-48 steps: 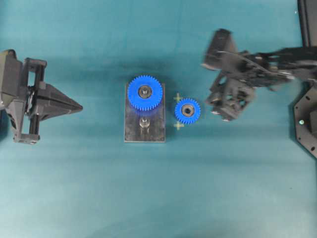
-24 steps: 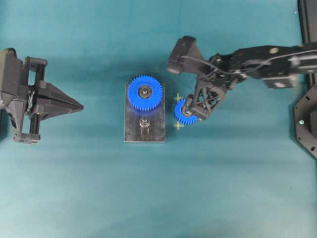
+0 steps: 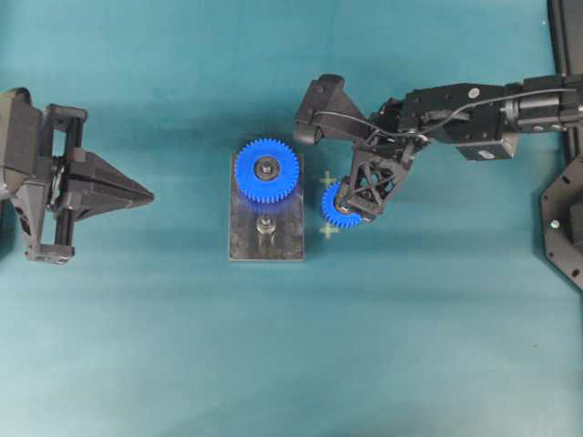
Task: Fit the small gear onto the shaft.
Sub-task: 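Lower the right gripper onto the small blue gear and grasp its hub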
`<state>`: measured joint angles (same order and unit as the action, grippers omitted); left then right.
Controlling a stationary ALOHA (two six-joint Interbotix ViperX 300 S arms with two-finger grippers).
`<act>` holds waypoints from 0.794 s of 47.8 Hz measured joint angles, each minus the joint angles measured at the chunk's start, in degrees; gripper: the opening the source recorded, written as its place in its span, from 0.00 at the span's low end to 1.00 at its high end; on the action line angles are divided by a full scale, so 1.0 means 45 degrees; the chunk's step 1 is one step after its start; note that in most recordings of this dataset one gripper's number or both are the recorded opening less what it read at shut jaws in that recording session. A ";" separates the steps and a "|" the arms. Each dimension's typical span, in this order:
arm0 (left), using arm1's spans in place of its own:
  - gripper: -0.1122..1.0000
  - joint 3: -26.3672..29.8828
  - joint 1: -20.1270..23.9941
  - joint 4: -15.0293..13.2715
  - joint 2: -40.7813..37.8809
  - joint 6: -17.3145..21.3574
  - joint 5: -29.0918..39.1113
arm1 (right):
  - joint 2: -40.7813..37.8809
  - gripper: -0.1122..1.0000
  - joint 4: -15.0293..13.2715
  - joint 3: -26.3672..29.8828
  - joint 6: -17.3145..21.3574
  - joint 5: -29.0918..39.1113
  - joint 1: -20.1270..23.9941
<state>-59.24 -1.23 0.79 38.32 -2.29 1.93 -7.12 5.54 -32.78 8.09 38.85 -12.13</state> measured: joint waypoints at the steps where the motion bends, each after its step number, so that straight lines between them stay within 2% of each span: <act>1: 0.10 0.0000 -0.0020 0.0000 0.0000 0.0000 -0.0020 | -0.0020 0.89 0.0020 0.0000 0.0000 0.0020 0.0000; 14: 0.10 0.0000 0.0000 0.0000 0.0000 0.0000 0.0000 | -0.0117 0.89 0.0254 0.0195 0.0000 0.0117 0.0117; 38: 0.10 0.0000 0.0000 -0.0020 -0.0020 -0.0059 0.0000 | -0.0801 0.86 0.0312 0.0645 0.0000 0.0684 0.0215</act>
<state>-59.24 -1.23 0.70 38.23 -2.55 1.93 -10.72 6.94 -29.88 8.09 41.92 -11.16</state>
